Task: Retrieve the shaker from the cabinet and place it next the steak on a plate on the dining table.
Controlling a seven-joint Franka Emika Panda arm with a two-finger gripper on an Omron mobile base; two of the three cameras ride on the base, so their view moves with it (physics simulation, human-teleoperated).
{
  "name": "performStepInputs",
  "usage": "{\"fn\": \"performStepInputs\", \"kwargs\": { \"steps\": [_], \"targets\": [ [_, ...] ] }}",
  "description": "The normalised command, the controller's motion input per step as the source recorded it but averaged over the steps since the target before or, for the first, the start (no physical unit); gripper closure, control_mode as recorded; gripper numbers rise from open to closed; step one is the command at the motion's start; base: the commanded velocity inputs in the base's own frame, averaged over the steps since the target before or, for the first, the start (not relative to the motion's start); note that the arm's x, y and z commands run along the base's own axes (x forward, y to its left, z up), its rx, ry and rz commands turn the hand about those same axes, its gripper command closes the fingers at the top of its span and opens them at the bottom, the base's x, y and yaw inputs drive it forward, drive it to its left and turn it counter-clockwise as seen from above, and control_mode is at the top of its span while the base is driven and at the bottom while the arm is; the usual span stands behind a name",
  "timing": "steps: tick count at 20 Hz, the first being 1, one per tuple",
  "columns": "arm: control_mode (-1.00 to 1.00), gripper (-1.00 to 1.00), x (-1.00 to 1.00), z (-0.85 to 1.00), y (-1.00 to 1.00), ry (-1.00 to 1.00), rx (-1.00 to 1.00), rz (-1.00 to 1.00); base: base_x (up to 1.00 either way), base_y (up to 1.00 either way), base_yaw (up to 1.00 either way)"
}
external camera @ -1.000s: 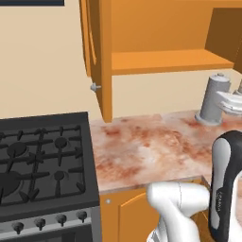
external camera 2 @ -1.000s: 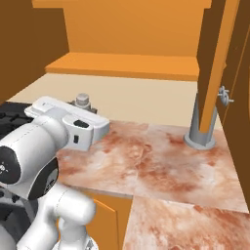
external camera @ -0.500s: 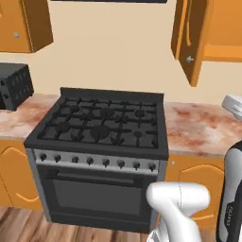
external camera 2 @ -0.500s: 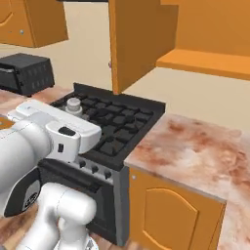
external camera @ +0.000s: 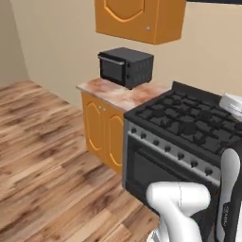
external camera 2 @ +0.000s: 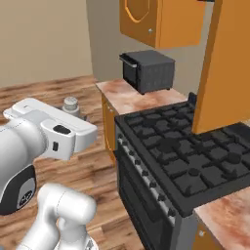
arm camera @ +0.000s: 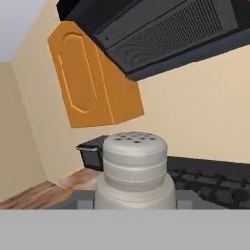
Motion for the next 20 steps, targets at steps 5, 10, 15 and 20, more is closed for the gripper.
{"fn": "performStepInputs", "kwargs": {
  "steps": [5,10,15,20],
  "targets": [
    [1.0,1.0,0.0,0.0,0.0,0.0,0.0,0.0,0.0,0.0,1.0],
    [1.0,1.0,0.0,0.0,0.0,0.0,0.0,0.0,0.0,0.01,1.0],
    [1.0,1.0,0.0,0.0,0.0,0.0,0.0,0.0,0.5,0.73,0.71],
    [1.0,1.0,0.0,0.0,0.0,0.0,0.0,0.0,0.95,0.18,0.4]
  ]
}}
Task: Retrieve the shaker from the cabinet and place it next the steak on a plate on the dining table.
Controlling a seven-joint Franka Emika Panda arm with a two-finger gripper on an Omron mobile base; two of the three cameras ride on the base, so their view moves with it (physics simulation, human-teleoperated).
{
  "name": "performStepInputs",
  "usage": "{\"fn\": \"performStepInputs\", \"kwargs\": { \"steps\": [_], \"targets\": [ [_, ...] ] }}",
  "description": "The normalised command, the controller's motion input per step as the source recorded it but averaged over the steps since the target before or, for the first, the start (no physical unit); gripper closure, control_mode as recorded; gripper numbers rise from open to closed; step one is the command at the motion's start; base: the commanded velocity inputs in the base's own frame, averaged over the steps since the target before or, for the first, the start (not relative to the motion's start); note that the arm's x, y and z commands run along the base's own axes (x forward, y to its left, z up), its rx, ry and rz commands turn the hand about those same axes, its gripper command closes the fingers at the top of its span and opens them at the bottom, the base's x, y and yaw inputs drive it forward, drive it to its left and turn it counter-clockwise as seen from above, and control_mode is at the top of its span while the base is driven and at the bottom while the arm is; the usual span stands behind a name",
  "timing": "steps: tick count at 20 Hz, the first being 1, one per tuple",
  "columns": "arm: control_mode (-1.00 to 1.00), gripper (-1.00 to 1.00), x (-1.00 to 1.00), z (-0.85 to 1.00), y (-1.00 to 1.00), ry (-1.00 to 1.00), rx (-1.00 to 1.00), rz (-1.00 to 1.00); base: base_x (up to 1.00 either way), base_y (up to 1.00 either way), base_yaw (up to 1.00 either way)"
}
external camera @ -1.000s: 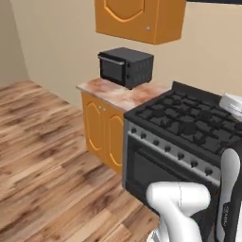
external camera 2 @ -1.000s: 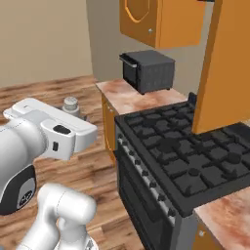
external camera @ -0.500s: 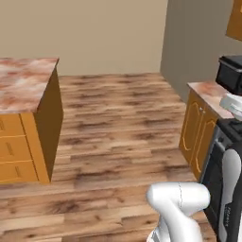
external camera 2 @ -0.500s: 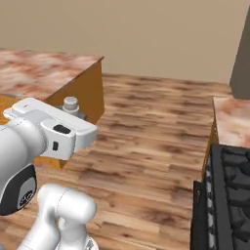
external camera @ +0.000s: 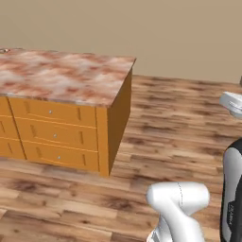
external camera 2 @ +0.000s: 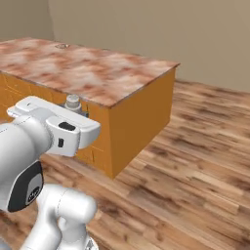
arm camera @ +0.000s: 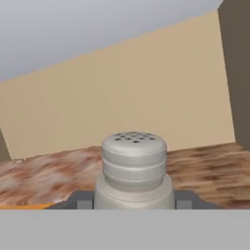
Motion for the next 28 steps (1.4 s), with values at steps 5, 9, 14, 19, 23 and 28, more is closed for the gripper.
{"fn": "performStepInputs", "kwargs": {
  "steps": [5,9,14,19,23,28],
  "targets": [
    [1.0,1.0,0.0,0.0,0.0,0.0,0.0,0.0,1.0,-1.0,0.27],
    [1.0,1.0,0.0,0.0,0.0,0.0,0.0,0.0,0.92,-1.0,0.25],
    [1.0,1.0,0.0,0.0,0.0,0.0,0.0,0.0,0.94,-1.0,0.22],
    [1.0,1.0,0.0,0.0,0.0,0.0,0.0,0.0,1.0,-1.0,0.17],
    [1.0,1.0,0.0,0.0,0.0,0.0,0.0,0.0,1.0,-1.0,0.18],
    [1.0,1.0,0.0,0.0,0.0,0.0,0.0,0.0,1.0,-0.8,0.42]
  ]
}}
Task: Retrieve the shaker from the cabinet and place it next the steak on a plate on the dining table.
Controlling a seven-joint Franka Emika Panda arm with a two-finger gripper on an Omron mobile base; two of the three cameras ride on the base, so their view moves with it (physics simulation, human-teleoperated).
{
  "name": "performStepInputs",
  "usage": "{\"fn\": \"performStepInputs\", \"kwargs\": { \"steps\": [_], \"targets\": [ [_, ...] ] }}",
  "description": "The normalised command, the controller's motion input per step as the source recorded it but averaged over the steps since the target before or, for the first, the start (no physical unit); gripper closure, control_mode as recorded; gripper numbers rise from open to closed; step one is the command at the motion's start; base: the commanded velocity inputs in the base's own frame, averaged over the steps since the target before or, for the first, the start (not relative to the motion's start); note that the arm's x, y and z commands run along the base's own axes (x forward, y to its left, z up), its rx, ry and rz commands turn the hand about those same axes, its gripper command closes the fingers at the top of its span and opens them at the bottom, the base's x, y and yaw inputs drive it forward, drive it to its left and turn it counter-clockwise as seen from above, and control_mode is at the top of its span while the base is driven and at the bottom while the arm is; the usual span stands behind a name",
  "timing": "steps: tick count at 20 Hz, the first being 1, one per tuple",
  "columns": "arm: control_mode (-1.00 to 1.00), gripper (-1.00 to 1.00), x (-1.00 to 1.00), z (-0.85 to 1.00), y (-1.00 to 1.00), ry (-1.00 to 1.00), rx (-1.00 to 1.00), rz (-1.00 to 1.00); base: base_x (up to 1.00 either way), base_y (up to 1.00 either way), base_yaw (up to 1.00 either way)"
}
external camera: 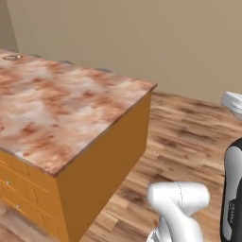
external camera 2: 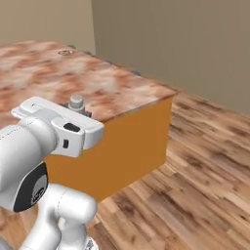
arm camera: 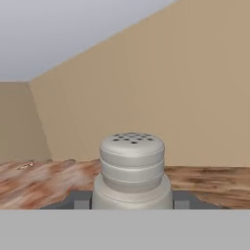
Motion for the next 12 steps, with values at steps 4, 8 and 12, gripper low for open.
{"fn": "performStepInputs", "kwargs": {
  "steps": [4,8,12],
  "targets": [
    [1.0,1.0,0.0,0.0,0.0,0.0,0.0,0.0,1.0,-0.7,0.5],
    [1.0,1.0,0.0,0.0,0.0,0.0,0.0,0.0,1.0,-0.61,0.6],
    [1.0,1.0,0.0,0.0,0.0,0.0,0.0,0.0,0.74,-0.18,0.88]
  ]
}}
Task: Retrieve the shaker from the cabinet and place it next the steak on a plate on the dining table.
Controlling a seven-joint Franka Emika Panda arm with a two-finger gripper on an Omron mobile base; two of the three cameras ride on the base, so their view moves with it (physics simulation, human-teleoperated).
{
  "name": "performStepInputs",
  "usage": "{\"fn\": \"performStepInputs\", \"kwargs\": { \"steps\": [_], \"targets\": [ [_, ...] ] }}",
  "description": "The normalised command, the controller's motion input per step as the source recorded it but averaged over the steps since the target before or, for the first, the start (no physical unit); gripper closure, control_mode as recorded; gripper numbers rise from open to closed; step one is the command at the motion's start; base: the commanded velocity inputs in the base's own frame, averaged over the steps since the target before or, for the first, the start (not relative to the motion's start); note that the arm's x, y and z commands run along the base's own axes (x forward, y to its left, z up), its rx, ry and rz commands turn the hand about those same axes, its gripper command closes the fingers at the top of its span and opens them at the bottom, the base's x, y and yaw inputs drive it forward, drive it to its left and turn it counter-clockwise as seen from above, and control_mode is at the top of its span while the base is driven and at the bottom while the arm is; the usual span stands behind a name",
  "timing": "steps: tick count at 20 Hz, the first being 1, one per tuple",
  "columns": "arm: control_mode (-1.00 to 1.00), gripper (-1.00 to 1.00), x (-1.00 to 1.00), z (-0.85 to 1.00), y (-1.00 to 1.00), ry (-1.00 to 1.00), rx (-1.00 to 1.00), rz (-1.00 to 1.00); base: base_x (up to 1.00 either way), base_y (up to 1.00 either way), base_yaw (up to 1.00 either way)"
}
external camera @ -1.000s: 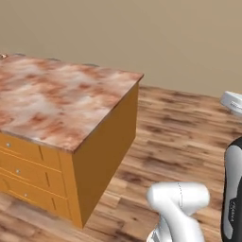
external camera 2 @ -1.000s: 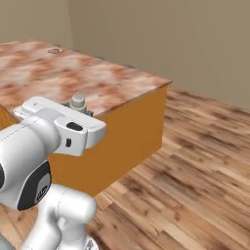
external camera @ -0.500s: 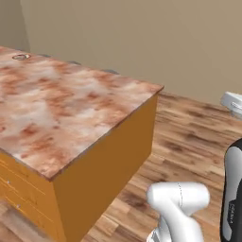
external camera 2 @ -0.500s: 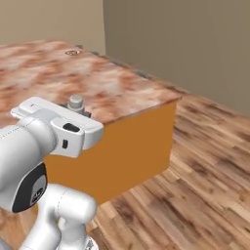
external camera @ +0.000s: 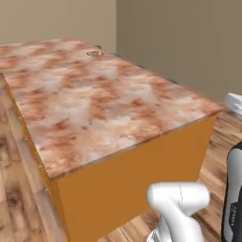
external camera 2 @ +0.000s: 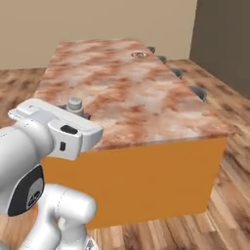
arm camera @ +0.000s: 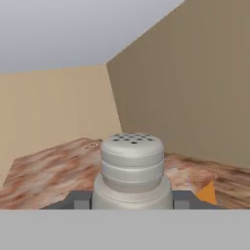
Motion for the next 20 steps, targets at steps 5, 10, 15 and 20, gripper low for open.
{"fn": "performStepInputs", "kwargs": {
  "steps": [5,10,15,20],
  "targets": [
    [1.0,1.0,0.0,0.0,0.0,0.0,0.0,0.0,0.32,-0.1,0.95],
    [1.0,1.0,0.0,0.0,0.0,0.0,0.0,0.0,-0.24,-0.96,0.34],
    [1.0,1.0,0.0,0.0,0.0,0.0,0.0,0.0,-0.25,-1.0,0.11],
    [1.0,1.0,0.0,0.0,0.0,0.0,0.0,0.0,-0.12,-1.0,0.1]
  ]
}}
